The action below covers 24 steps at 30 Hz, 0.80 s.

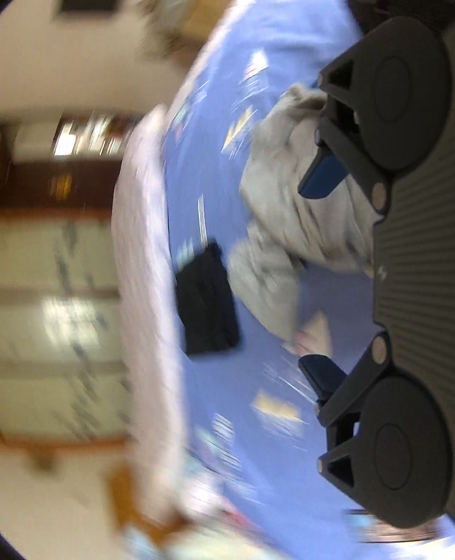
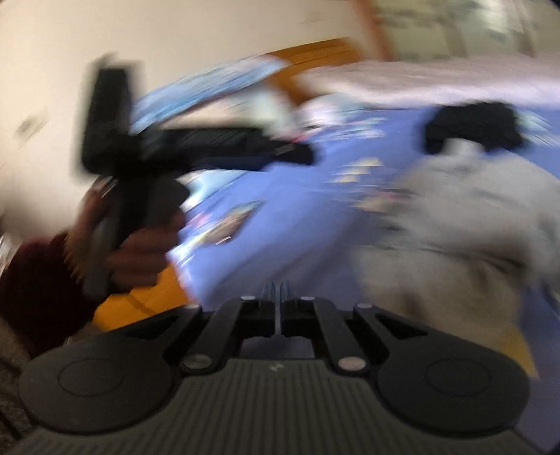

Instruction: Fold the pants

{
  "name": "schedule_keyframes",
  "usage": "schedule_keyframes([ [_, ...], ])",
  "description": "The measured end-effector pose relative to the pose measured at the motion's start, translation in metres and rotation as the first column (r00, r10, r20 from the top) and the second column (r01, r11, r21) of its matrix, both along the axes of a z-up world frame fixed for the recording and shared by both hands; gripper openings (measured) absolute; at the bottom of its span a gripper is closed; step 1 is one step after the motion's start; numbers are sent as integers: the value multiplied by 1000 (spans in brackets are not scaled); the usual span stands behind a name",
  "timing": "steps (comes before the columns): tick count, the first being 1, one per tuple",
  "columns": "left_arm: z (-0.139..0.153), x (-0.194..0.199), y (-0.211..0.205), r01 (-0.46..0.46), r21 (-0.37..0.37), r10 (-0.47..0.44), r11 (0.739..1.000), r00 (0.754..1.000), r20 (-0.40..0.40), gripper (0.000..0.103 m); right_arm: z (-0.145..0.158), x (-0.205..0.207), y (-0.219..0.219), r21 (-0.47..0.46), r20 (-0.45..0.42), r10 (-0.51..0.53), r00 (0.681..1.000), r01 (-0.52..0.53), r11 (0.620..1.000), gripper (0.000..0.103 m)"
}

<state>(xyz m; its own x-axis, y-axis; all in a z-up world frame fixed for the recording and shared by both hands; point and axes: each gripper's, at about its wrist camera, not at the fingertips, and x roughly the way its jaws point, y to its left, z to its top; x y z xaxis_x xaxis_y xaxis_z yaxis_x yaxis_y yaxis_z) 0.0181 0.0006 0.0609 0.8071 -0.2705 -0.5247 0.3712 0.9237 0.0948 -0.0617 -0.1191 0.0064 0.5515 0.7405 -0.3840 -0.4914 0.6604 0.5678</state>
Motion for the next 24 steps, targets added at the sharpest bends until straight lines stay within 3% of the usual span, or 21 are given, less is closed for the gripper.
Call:
schedule_keyframes([
  [2,-8,1,-37,114,95,-117,989,993,31,99,-12,5,-36,42,-82,-169,982,173,984,14],
  [6,-42,8,-103,242,302,-261,922,965,23,93,-35,-8,-92,64,-203,-399,894,419,906,27],
  [7,-51,9,-115,245,348,-267,905,964,17,77,-41,-9,-98,73,-229,-433,872,459,885,30],
  [8,-61,15,-129,229,409,-255,883,967,10,47,-46,-14,-109,82,-257,-465,847,498,863,33],
  [9,-68,23,-137,213,449,-235,868,972,-6,33,-52,-18,-115,87,-277,-483,831,522,848,34],
  [10,-69,31,-140,184,455,-197,871,980,-19,7,-54,-15,-113,89,-292,-494,819,538,839,34],
  [11,-61,40,-136,142,417,-139,898,990,-36,5,-58,-15,-116,89,-310,-502,807,551,830,34],
  [13,-31,49,-110,94,263,-82,960,995,-54,5,-61,-22,-118,87,-328,-505,798,558,825,34],
  [15,4,44,-74,30,120,-27,992,999,-25,5,-62,-18,-115,97,-342,-501,795,561,822,35],
  [16,20,38,-54,0,63,0,998,1000,-4,5,-64,-12,-114,114,-354,-498,791,565,817,37],
  [19,50,18,0,-41,-66,42,997,999,17,5,-75,1,-119,192,-395,-496,773,598,778,56],
  [20,54,10,16,-47,-93,48,995,999,10,5,-78,8,-119,214,-419,-497,760,614,760,63],
  [24,50,-24,53,-51,-160,46,986,998,-31,5,-86,23,-120,230,-520,-490,700,667,709,69],
])
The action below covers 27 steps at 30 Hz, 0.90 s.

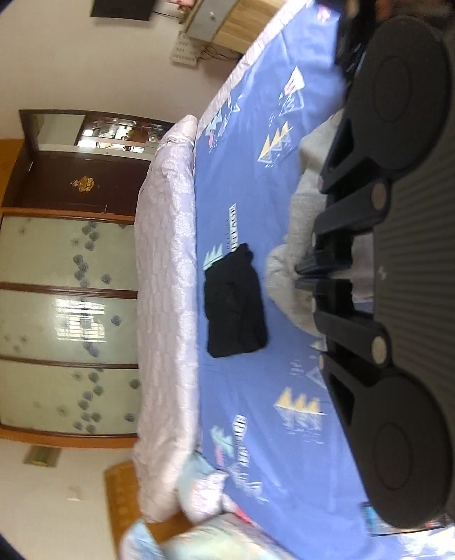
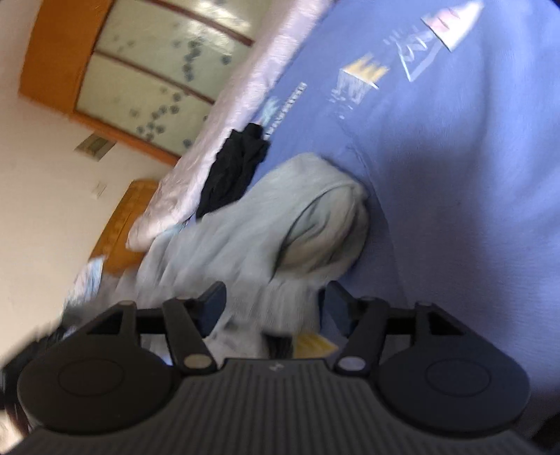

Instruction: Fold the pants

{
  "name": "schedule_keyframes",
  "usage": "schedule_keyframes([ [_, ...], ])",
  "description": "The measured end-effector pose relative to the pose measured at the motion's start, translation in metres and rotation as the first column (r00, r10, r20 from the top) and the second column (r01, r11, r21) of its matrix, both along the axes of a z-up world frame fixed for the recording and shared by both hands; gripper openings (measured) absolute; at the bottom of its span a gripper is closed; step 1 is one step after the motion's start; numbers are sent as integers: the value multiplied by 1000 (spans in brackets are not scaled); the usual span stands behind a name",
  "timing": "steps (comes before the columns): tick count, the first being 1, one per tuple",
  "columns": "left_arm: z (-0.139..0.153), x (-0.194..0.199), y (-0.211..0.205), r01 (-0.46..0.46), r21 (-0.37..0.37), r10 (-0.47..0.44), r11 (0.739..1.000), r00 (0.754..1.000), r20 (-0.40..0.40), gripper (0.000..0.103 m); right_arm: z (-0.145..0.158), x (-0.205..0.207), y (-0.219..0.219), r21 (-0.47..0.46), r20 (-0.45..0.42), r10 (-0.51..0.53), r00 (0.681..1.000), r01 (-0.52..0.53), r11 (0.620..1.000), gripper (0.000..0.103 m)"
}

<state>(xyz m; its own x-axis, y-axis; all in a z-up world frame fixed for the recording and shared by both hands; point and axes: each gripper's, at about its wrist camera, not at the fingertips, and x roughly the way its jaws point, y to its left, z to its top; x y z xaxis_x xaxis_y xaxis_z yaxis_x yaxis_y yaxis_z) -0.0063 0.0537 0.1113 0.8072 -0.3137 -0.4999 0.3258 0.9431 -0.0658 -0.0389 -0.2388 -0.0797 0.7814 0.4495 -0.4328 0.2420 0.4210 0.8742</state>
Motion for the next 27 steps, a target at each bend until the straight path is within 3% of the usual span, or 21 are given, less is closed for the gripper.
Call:
schedule_keyframes([
  [4,-8,-33,25,-18,-42,18,999,1000,-13,5,-14,20,9,26,-74,-32,997,34,999,74],
  [8,-14,-45,37,-42,-50,40,998,998,-38,4,-12,48,21,31,-77,-14,997,16,999,84],
  [9,-16,-45,33,-43,-41,42,998,998,-45,4,-12,56,24,36,-83,-1,997,4,999,81],
  [10,-17,-44,30,-43,-32,41,999,998,-55,4,-13,64,26,41,-96,25,995,-21,999,71],
  [11,-18,-44,27,-34,-28,32,999,998,-59,4,-13,74,30,49,-114,63,991,-58,997,25],
  [12,-15,-44,22,-22,-27,20,999,998,-59,4,-11,83,34,57,-136,105,985,-98,994,14],
  [13,-13,-46,15,-3,-21,2,1000,999,-50,4,-4,83,33,50,-132,92,987,-86,995,14],
  [15,-6,-49,-5,65,9,-65,998,998,-16,4,27,78,17,18,-1,36,999,-36,999,14],
  [17,2,-50,-33,154,26,-155,988,988,16,4,70,69,-19,-18,134,-57,989,60,998,13],
  [19,10,-49,-66,249,25,-250,968,967,45,4,111,59,-64,-20,235,-153,960,163,986,13],
  [21,24,-51,-103,359,27,-360,933,927,108,4,164,40,-111,-48,341,-234,910,265,963,13],
  [25,51,-61,-167,527,23,-514,850,819,255,4,283,-21,-172,-132,580,-302,756,453,882,13],
  [27,60,-62,-186,581,-7,-554,814,779,293,4,332,-57,-190,-147,661,-322,678,538,830,13],
])
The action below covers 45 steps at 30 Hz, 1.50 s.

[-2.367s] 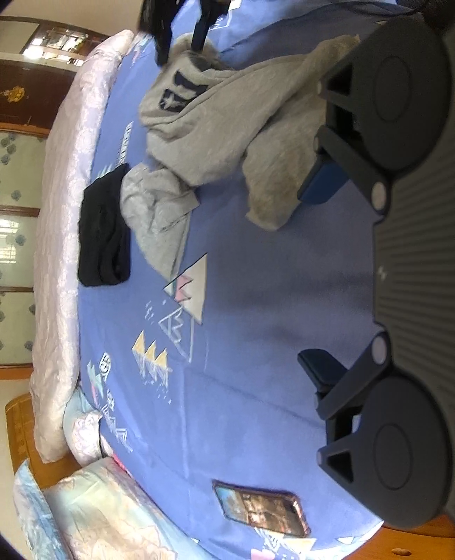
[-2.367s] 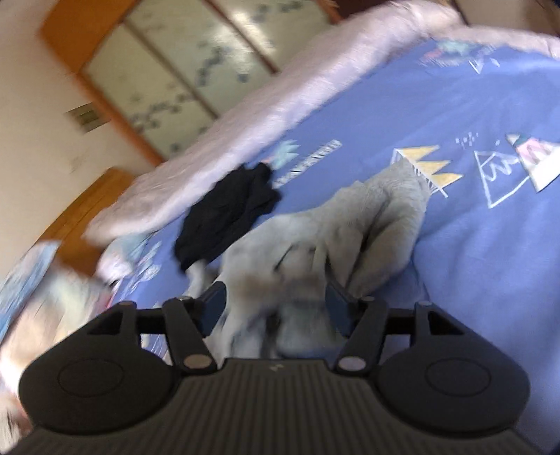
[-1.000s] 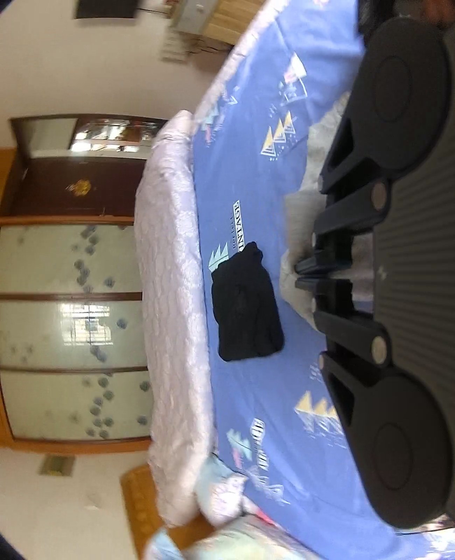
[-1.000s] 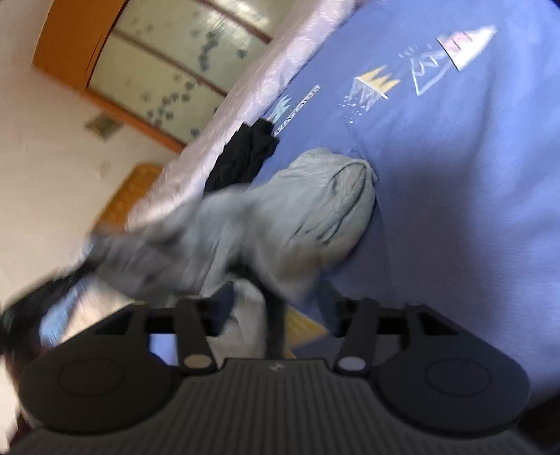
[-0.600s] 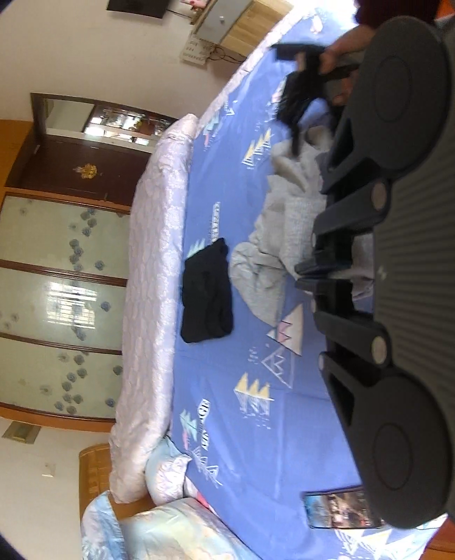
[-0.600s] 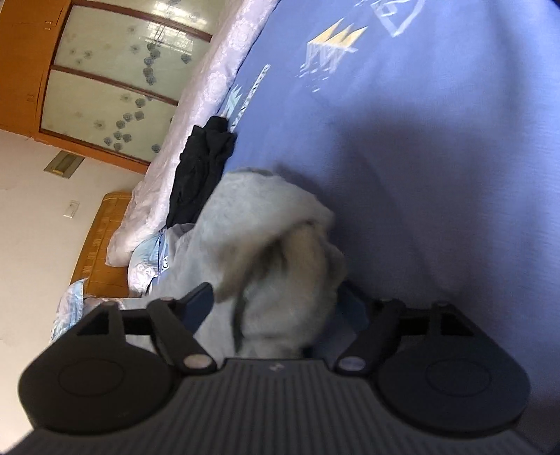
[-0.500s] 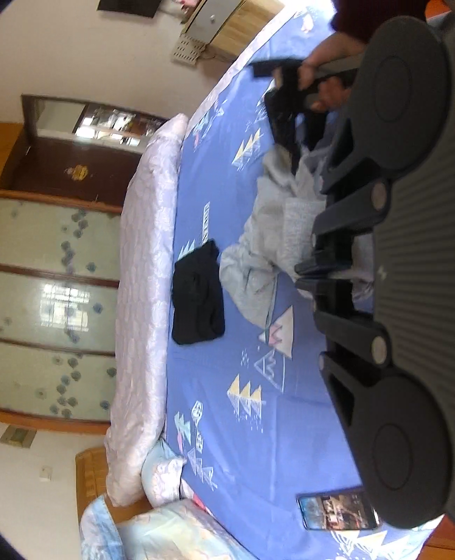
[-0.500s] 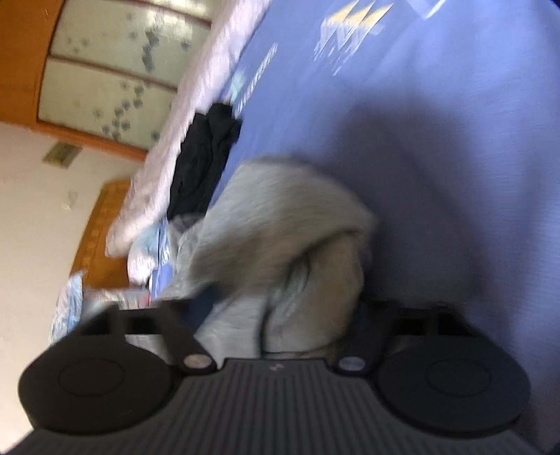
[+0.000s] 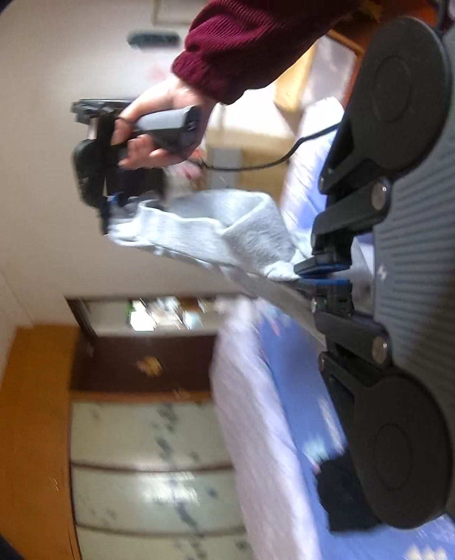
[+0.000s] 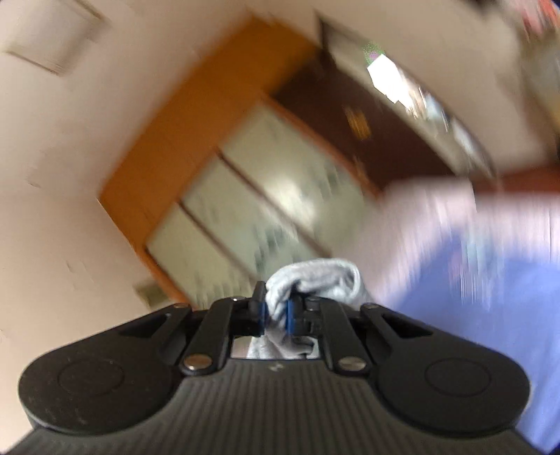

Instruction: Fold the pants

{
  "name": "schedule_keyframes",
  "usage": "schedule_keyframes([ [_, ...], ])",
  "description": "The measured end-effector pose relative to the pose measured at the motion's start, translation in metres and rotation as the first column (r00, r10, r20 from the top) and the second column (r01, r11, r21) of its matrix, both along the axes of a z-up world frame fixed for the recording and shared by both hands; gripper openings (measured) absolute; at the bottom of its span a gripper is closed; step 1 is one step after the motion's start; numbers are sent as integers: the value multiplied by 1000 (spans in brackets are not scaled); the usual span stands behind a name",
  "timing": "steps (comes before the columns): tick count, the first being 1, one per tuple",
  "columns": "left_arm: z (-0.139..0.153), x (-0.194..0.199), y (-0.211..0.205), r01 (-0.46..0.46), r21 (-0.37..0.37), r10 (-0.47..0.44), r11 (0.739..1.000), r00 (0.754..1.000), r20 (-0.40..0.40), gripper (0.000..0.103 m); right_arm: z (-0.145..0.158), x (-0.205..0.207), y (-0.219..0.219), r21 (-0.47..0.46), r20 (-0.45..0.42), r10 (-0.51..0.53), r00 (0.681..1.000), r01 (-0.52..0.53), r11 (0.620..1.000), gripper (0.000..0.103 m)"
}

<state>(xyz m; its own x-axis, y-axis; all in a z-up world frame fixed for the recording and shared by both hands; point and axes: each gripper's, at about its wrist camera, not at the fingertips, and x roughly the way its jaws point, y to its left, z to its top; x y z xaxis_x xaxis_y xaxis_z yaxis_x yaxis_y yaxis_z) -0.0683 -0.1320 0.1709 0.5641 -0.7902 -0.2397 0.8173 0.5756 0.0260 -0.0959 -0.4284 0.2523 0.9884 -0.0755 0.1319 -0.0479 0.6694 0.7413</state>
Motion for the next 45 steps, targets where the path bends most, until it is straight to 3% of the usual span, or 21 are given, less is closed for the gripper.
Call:
schedule_keyframes([
  [3,0,8,-5,31,-56,-35,998,997,-64,4,29,-25,-1,-79,10,-36,999,37,996,14],
  [7,-18,29,31,-69,-62,56,996,981,-185,4,14,-1,26,-167,-85,20,996,-34,985,14],
  [9,-30,43,67,-153,-70,128,986,952,-277,4,-7,32,47,-155,-153,85,984,-109,982,14],
  [12,-50,55,136,-313,-74,261,947,882,-392,4,-46,98,94,-97,-256,236,937,-268,958,14],
  [15,-76,53,217,-496,-47,411,867,766,-495,4,-87,169,168,-48,-388,369,845,-418,907,15],
  [16,-85,51,238,-537,-37,440,843,726,-529,4,-103,196,203,-24,-432,423,797,-479,878,15],
  [18,-106,46,283,-628,-2,501,778,624,-600,4,-116,233,263,-2,-487,496,719,-569,822,21],
  [19,-118,45,300,-672,32,539,740,564,-625,4,-128,253,302,1,-520,541,661,-633,774,28],
  [21,-136,49,326,-726,105,594,680,462,-659,5,-134,277,356,-14,-583,595,554,-739,673,76],
  [23,-157,52,345,-763,183,631,620,346,-695,5,-157,282,402,-106,-701,506,503,-775,623,77],
  [25,-172,50,358,-770,215,629,600,289,-722,6,-171,279,411,-141,-756,471,455,-816,561,71],
  [26,-174,48,352,-763,224,625,606,284,-727,10,-177,269,405,-154,-760,477,442,-835,528,67],
  [27,-177,51,353,-753,231,625,617,289,-726,11,-180,260,394,-172,-761,470,448,-837,520,66],
  [29,-167,51,349,-751,231,648,618,321,-691,18,-183,237,351,-185,-737,468,488,-811,555,64],
  [32,-145,41,348,-767,186,671,614,383,-634,32,-194,204,265,-162,-683,454,572,-725,669,64],
  [35,-125,52,334,-766,173,703,619,442,-557,44,-212,152,174,-117,-661,358,660,-562,819,65],
  [38,-118,82,303,-745,202,728,636,493,-477,55,-246,88,94,3,-667,255,700,-340,940,65],
  [40,-120,95,278,-720,240,738,652,528,-421,62,-270,50,61,89,-668,217,711,-214,973,65],
  [42,-131,108,258,-713,307,770,630,522,-367,71,-292,14,42,163,-669,191,718,-108,981,65],
  [43,-139,117,248,-712,354,792,607,500,-352,71,-300,0,36,201,-668,191,720,-72,977,65],
  [45,-153,123,241,-703,406,809,583,458,-369,68,-315,-17,22,273,-659,202,724,-19,962,65],
])
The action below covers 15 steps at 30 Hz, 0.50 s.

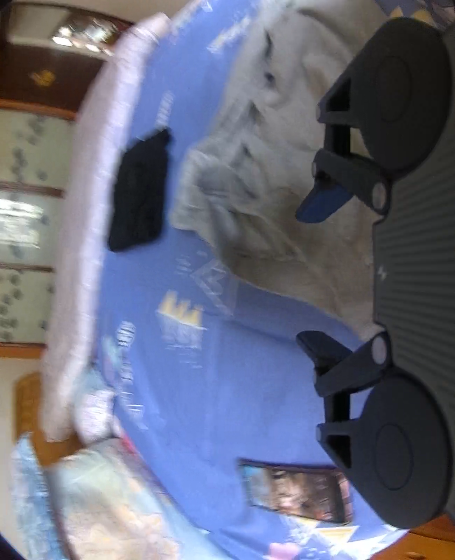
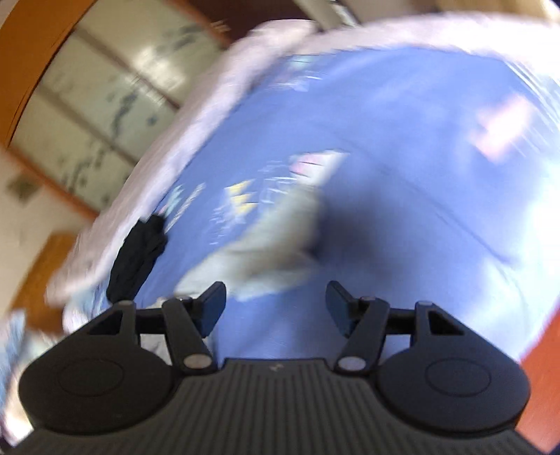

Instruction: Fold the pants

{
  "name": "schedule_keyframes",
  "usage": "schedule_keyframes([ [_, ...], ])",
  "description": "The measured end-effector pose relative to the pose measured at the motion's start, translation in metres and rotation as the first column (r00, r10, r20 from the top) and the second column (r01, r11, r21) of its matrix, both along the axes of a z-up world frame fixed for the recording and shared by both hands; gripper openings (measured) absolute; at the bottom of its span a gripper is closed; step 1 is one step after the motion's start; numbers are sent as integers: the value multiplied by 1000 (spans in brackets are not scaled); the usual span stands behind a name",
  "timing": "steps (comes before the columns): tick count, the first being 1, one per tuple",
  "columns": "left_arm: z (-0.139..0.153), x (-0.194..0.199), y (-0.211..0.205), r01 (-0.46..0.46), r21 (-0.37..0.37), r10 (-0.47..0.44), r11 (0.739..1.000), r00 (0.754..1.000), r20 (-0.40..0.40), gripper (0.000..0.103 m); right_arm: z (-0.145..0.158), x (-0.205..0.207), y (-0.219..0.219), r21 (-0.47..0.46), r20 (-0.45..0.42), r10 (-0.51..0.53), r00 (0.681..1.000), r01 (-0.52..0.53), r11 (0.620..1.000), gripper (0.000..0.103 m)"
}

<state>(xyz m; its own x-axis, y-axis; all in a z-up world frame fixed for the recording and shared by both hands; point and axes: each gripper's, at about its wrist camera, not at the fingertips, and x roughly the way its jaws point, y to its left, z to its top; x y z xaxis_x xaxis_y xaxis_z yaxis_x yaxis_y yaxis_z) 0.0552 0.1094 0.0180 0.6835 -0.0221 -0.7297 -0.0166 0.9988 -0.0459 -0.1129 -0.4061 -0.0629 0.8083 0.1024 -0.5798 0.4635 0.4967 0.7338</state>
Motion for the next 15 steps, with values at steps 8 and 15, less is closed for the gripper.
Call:
schedule_keyframes([
  [8,-29,-6,-7,-41,66,48,997,992,-114,3,-14,59,26,220,66,-60,996,44,975,61],
  [15,-22,-12,21,-158,24,160,987,980,-119,3,57,94,23,15,248,-73,966,71,997,9],
])
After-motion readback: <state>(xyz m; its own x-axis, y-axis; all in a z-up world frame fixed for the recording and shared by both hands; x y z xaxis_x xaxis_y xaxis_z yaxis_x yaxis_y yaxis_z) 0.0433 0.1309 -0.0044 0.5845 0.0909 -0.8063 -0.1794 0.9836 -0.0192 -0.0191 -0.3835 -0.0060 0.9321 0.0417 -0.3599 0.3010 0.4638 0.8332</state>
